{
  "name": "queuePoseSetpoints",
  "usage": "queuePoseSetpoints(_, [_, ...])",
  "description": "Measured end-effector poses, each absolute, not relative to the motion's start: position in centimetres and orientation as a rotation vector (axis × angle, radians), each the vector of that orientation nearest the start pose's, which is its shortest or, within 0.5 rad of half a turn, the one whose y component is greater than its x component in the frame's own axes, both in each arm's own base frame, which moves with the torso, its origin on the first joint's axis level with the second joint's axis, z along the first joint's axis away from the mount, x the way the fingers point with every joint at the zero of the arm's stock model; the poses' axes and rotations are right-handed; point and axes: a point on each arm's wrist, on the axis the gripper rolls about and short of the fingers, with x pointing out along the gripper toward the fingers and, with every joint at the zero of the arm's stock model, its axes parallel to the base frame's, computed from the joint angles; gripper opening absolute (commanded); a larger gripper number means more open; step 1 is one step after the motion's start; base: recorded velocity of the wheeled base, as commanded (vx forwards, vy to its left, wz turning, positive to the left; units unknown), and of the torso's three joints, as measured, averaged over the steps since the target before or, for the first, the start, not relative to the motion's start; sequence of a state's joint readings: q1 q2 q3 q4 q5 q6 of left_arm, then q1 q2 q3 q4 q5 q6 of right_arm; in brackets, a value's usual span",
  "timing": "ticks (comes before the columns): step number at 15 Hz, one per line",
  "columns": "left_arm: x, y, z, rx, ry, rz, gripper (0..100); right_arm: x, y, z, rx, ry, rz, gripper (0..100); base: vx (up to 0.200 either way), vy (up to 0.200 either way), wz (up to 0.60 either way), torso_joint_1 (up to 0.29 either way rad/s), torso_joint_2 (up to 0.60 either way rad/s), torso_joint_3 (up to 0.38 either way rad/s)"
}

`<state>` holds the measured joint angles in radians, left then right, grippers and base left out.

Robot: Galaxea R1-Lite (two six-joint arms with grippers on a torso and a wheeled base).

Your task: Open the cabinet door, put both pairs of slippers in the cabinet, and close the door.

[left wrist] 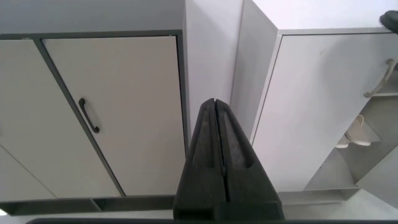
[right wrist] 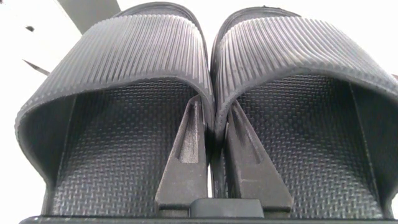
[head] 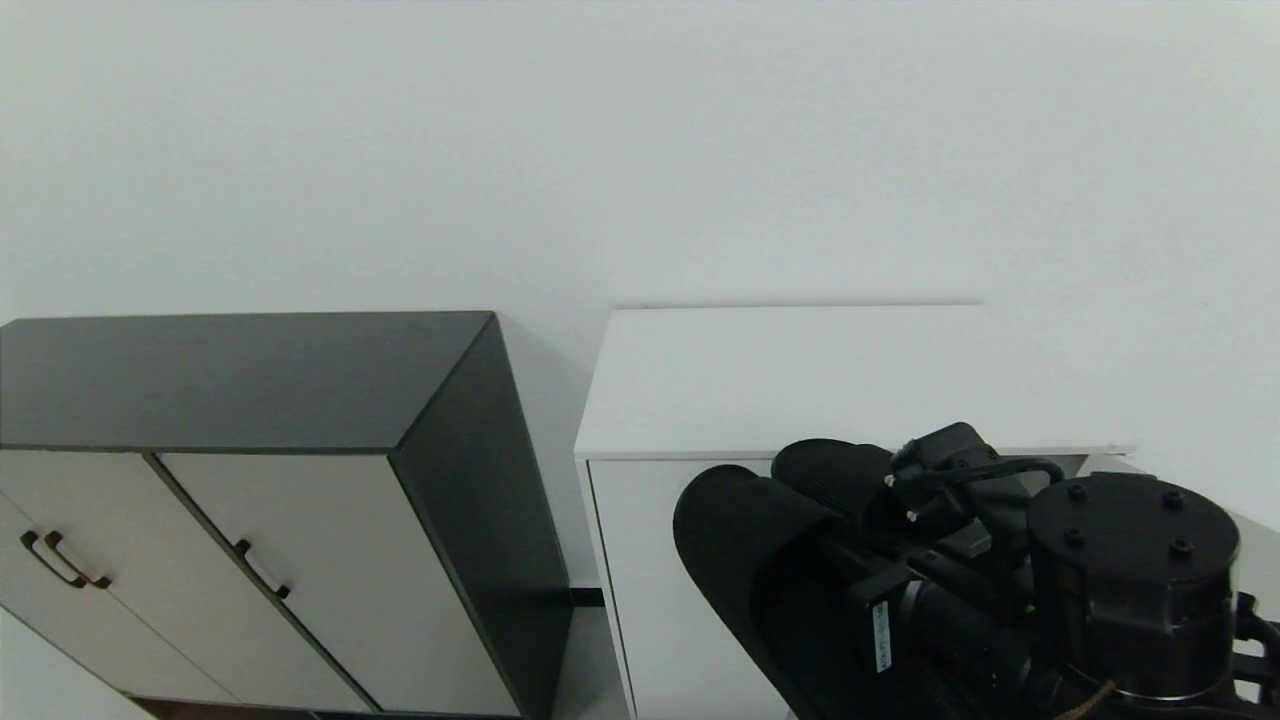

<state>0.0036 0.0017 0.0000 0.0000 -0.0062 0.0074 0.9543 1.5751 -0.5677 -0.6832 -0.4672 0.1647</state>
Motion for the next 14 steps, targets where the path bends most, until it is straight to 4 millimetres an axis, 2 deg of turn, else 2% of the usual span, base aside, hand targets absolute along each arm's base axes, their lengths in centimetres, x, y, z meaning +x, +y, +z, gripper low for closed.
queuePoseSetpoints(2, [-2.3,0.0,7.6,0.008,0.002,-0.003,0,15.5,20.1,15.9,-0.057,0.290,0.458,0,0.000,0.000,0.00,0.000,0.00,0.000])
queuePoseSetpoints(10, [-2.3,0.0,7.6,0.008,0.002,-0.004,0,15.4,20.1,15.7,-0.062,0.296,0.462,0,0.000,-0.200,0.00,0.004,0.00,0.000])
queuePoseSetpoints(14, [-2.3,0.0,7.6,0.008,0.002,-0.003,0,14.3,20.3,15.8,-0.064,0.292,0.500,0,0.000,-0.200,0.00,0.002,0.00,0.007])
